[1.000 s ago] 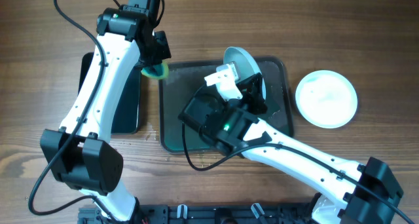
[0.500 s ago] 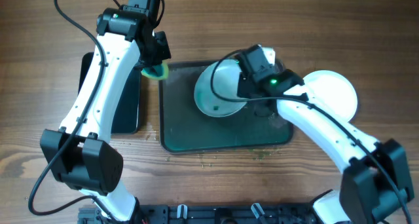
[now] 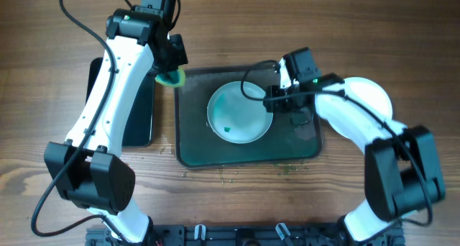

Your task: Clean dirty plates on tray and stack at the side

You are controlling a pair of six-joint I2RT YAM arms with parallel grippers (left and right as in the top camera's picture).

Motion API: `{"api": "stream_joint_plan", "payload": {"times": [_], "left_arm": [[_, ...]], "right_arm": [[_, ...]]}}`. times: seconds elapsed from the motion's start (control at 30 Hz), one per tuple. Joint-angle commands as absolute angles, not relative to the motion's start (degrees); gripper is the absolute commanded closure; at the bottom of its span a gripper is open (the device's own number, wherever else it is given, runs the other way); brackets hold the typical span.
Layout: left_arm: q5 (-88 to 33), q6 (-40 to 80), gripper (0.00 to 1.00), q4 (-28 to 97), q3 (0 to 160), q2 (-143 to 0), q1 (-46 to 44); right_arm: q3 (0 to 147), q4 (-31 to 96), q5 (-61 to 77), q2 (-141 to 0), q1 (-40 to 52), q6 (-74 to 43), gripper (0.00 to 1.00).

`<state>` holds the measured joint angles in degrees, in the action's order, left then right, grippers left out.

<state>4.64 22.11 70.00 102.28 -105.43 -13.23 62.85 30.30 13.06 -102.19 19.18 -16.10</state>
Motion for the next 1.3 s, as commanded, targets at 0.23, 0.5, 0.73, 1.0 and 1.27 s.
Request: {"api": "stream_joint_plan", "payload": {"times": [0.23,0.5,0.73,1.0,1.27], "left_arm": [[0.8,23.4,0.96,69.7,103.1,-105.0,-13.4],[-2.0,28.8,0.96,65.3,99.3,-110.8,-18.6],[-1.9,28.8,0.96,56.2,96.4,-120.0,-24.7],[-15.0,16.1,0.96,47.4,91.8,-126.4,-24.5],[-38.9,0.7,0.96,47.1,89.6,-126.2,-22.8]], "right_arm": [[71.0,31.4,18.0,-112.9,18.7,-13.7,0.96],[66.2,31.0,15.3,-112.9,19.5,-39.5,0.96],[66.1,29.9,16.3,-112.9,19.5,-37.5,0.96],[66.1,29.8,16.3,-112.9,19.5,-37.2,0.96],[66.1,29.6,16.3,-112.9,19.5,-37.1,0.96]]}}
